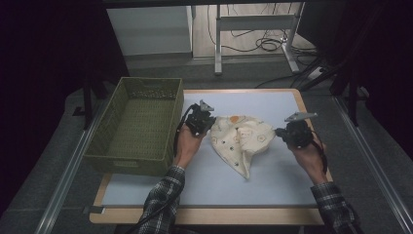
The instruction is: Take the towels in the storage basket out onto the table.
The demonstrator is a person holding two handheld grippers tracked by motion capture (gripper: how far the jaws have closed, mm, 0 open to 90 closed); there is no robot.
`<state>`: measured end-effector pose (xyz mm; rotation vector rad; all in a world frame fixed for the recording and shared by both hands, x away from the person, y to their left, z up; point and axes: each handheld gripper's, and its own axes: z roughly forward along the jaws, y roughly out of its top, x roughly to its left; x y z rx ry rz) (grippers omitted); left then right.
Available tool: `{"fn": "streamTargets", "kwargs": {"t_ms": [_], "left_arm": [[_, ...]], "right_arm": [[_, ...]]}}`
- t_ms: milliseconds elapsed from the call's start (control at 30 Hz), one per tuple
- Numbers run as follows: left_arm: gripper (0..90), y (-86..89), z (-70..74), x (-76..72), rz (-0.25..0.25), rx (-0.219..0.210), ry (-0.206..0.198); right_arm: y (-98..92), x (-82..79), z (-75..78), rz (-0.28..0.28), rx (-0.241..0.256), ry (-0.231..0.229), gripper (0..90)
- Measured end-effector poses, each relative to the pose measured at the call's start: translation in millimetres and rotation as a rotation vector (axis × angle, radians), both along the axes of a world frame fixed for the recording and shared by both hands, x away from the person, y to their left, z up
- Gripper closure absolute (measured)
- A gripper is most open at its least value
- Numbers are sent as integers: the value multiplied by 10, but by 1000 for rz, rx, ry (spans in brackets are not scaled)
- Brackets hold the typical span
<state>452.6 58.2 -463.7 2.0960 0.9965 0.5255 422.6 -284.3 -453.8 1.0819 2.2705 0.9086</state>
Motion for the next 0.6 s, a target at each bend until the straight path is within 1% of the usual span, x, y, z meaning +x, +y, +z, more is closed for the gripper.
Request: {"fn": "streamTargets", "kwargs": {"t_ms": [133, 167, 200, 233, 267, 300, 333, 367, 400, 433, 467, 533, 600], "left_arm": [[894, -51, 41, 195, 35, 38, 7], [889, -66, 28, 254, 45, 55, 16], [860, -83, 2, 310, 58, 72, 32], [776, -101, -28, 345, 76, 82, 36], [613, -114, -53, 358, 87, 87, 36], [557, -125, -74, 353, 86, 86, 36], [557, -137, -95, 333, 80, 83, 32], [499, -145, -113, 304, 69, 82, 35], [450, -150, -126, 267, 61, 80, 34], [450, -152, -134, 223, 56, 73, 30], [434, -147, -138, 177, 43, 60, 33], [421, -146, -152, 87, 12, 21, 54], [416, -167, -180, -19, -21, 27, 67]], "right_arm": [[-101, 267, 155, -43, -9, -23, 859], [-123, 341, 174, -52, -5, -23, 852], [-142, 418, 177, -61, -3, -23, 837], [-160, 493, 165, -71, -4, -13, 800], [-190, 591, 128, -98, -10, 10, 755], [-204, 602, 115, -101, -10, 10, 734], [-204, 602, 115, -101, -10, 10, 734], [-222, 595, 103, -94, 4, 12, 719], [-255, 538, 68, -70, 40, 26, 699], [-255, 538, 68, -70, 40, 26, 699], [-267, 493, 48, -60, 46, 34, 694], [-283, 375, -6, -35, 63, 46, 690], [-288, 245, -73, -7, 79, 63, 687]]}}
